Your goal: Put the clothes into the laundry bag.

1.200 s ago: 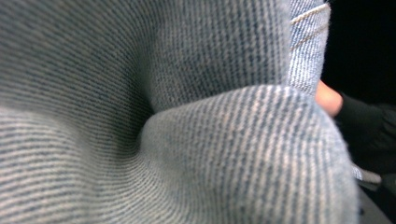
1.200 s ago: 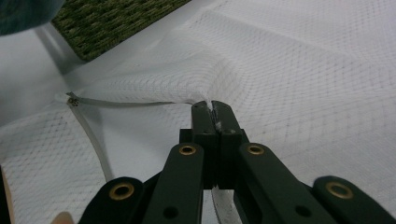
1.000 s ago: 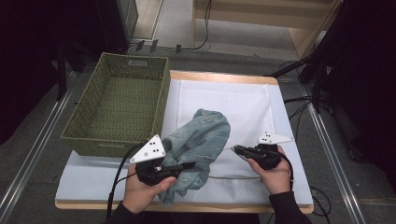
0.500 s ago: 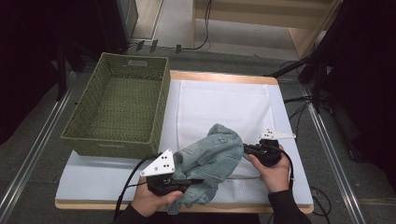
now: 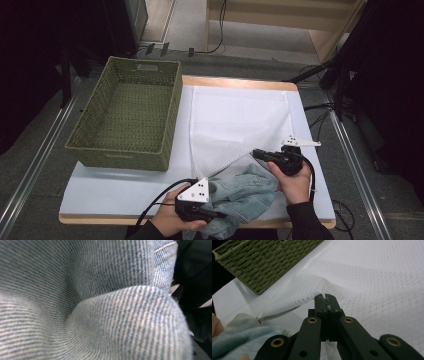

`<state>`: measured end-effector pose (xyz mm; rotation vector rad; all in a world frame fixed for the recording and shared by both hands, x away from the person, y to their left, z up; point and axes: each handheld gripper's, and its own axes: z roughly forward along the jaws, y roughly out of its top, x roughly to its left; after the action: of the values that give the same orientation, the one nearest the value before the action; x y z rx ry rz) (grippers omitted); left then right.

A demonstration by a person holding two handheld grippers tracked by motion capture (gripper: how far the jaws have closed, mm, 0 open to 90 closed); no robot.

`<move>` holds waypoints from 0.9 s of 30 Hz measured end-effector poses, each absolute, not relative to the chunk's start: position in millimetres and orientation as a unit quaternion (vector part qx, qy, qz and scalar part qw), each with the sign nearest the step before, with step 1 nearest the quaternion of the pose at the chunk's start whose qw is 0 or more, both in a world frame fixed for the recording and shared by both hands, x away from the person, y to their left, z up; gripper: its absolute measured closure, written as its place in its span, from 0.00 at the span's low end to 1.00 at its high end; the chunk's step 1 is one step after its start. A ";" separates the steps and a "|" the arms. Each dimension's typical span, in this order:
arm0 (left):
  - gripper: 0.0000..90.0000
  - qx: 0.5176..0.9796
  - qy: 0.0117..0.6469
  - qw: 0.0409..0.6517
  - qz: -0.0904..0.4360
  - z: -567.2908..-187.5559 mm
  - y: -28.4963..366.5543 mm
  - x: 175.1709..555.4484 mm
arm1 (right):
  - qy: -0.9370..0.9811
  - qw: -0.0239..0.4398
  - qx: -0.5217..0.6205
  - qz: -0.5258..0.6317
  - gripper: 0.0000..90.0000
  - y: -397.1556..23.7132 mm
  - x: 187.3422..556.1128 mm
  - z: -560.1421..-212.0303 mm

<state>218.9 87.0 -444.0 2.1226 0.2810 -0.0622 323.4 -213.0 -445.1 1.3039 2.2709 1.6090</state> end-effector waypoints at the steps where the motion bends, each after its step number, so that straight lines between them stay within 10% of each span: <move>1: 0.72 0.873 0.124 0.470 -0.027 -445.1 84.5 219.6 | 0.738 0.038 0.420 0.527 1.00 -212.4 322.2 -443.0; 15: 0.72 0.875 0.233 0.417 0.078 -415.9 90.0 228.2 | 0.730 0.065 0.372 0.569 1.00 -201.5 306.0 -413.5; 27: 0.66 0.873 0.297 0.387 0.012 -428.4 89.6 249.6 | 0.728 0.069 0.360 0.579 1.00 -191.0 299.6 -405.0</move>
<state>249.6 89.6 -428.4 2.2219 0.7559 0.0314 299.6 -191.0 -405.0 1.0848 2.1932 1.7431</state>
